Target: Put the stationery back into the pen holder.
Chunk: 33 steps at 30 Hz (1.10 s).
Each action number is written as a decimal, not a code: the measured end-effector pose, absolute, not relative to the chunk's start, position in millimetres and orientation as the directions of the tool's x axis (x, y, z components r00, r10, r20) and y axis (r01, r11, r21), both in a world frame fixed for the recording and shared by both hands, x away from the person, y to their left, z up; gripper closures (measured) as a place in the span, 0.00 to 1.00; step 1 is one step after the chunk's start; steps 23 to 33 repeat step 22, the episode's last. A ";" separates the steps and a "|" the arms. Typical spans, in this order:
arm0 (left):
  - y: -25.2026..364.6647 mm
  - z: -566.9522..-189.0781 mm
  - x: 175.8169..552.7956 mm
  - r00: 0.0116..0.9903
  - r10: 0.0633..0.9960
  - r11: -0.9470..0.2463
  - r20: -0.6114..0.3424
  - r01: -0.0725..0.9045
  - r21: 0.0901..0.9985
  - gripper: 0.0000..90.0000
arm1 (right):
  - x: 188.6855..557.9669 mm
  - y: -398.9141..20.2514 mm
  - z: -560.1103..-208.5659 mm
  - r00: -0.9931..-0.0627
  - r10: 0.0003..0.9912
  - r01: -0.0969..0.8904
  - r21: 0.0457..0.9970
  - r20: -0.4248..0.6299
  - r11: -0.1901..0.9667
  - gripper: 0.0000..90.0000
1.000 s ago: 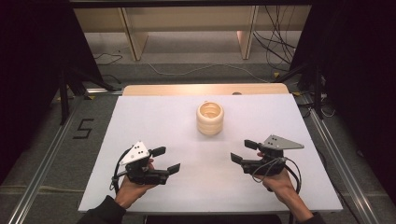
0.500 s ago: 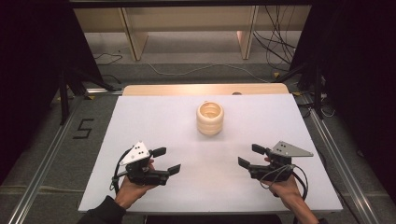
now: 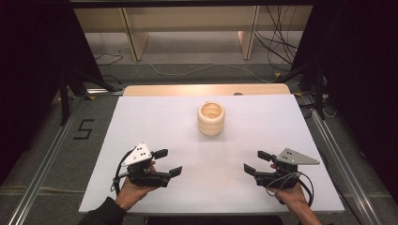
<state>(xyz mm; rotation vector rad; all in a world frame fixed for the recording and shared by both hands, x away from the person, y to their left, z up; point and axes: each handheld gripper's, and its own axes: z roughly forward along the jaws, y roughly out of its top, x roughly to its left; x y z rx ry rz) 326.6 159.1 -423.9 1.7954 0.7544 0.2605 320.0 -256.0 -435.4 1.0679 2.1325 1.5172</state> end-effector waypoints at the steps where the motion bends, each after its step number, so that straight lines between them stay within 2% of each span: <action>1: 159.3 -423.9 326.8 0.772 0.608 -0.181 -0.186 0.362 0.914 0.17 | 319.7 -256.4 -435.3 -0.674 0.721 0.388 0.908 0.161 0.160 0.26; 33: 159.9 -423.9 327.6 0.771 0.608 -0.177 -0.190 0.365 0.914 0.17 | 321.6 -259.2 -434.4 -0.665 0.729 0.377 0.915 0.160 0.142 0.26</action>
